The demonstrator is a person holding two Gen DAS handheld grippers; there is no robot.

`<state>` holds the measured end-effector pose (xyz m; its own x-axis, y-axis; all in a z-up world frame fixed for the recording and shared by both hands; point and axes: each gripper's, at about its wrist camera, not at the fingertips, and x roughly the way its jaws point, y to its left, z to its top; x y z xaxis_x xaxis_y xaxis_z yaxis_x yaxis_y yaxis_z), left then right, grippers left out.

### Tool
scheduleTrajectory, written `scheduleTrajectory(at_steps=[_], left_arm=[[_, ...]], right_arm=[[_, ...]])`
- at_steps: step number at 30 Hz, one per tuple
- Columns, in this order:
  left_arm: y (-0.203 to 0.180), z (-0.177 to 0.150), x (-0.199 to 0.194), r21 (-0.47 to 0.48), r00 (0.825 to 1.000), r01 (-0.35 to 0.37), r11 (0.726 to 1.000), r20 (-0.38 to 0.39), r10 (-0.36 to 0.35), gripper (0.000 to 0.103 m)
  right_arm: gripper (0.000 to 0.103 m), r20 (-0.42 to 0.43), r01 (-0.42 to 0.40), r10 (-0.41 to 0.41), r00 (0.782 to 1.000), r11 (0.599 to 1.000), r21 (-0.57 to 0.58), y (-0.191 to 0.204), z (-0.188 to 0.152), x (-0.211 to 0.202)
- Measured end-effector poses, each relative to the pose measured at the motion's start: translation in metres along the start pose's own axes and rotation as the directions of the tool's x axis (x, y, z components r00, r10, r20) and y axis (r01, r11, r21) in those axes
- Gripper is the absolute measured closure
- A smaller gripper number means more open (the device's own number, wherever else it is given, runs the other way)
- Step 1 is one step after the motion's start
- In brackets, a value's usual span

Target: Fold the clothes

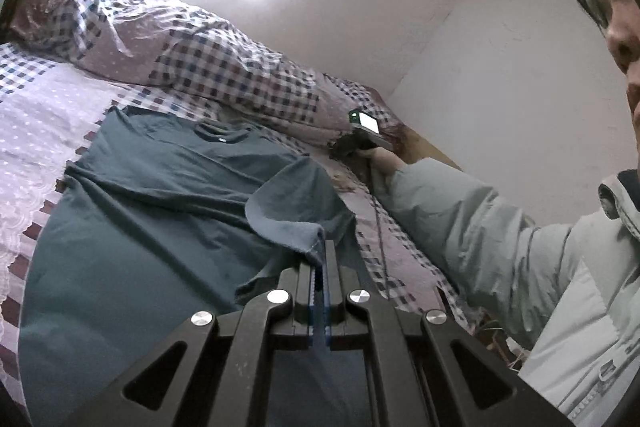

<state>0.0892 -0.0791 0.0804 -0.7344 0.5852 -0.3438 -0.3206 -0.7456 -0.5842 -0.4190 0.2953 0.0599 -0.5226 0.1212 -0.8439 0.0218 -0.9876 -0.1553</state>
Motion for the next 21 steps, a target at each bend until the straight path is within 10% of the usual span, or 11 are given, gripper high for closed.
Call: scheduleTrajectory(at_steps=[5, 10, 14, 18, 21], left_arm=[[-0.001, -0.008, 0.007, 0.007, 1.000, -0.008, 1.000, -0.028, 0.008, 0.102], [-0.003, -0.010, 0.004, -0.003, 1.000, -0.010, 1.000, -0.024, 0.010, 0.102], [0.002, -0.004, 0.001, -0.016, 1.000, -0.018, 1.000, -0.017, 0.018, 0.102], [0.012, 0.002, -0.006, -0.027, 0.999, -0.045, 0.999, -0.009, 0.045, 0.102], [0.017, 0.004, -0.009, -0.020, 0.996, -0.086, 0.996, -0.006, 0.086, 0.102]], right_arm=[[0.050, -0.001, -0.196, 0.196, 0.981, 0.980, -0.016, 0.025, 0.003, -0.010], [0.047, -0.112, -0.106, 0.093, 0.989, 0.988, -0.113, 0.061, 0.005, 0.016], [0.100, -0.145, -0.060, 0.039, 0.989, 0.988, -0.141, 0.065, 0.006, 0.029], [0.100, -0.089, -0.076, 0.066, 0.994, 0.991, -0.107, 0.047, 0.020, 0.014], [0.102, -0.048, 0.074, -0.078, 0.996, 0.994, -0.077, 0.031, 0.031, 0.015]])
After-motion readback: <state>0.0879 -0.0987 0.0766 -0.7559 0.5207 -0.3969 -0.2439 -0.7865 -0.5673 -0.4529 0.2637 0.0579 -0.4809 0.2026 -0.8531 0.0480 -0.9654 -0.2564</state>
